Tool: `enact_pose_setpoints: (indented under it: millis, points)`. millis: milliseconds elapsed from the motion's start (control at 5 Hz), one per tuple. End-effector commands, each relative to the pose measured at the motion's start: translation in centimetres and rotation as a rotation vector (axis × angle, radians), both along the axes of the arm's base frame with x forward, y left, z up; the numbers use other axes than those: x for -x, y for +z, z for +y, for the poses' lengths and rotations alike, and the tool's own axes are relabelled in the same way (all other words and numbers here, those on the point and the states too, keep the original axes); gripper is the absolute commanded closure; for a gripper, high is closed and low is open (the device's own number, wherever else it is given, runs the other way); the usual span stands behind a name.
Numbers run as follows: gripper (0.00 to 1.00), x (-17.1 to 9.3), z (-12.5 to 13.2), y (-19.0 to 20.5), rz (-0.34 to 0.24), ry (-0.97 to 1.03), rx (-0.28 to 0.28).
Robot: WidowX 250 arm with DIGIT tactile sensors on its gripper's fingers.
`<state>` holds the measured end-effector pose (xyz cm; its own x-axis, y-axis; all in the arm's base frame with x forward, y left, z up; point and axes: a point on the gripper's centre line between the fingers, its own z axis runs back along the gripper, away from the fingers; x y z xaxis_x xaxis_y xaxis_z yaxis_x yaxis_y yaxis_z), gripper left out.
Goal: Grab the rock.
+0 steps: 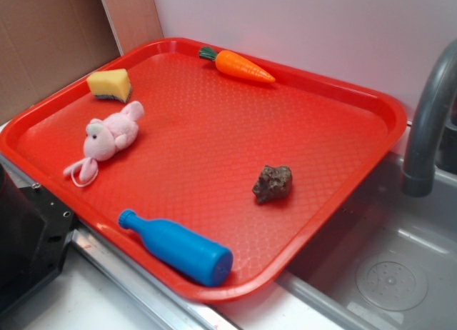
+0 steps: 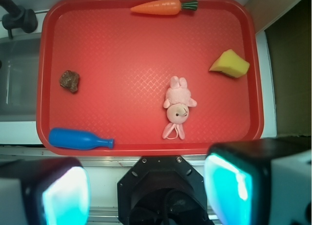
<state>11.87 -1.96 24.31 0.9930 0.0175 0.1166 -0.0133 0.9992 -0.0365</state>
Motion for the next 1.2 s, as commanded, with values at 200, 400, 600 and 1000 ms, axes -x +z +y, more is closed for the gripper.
enact_pose_setpoints:
  millis: [200, 400, 600, 1000]
  points:
    - [0.0, -2.8, -5.0, -3.9, -0.014, -0.25, 0.022]
    - [0.0, -6.8, -10.0, -7.2, -0.083, -0.499, -0.027]
    - [0.0, -10.6, -11.4, -11.9, -0.132, -0.749, -0.076]
    - [0.0, -9.7, -13.4, -17.9, -0.005, -1.251, -0.001]
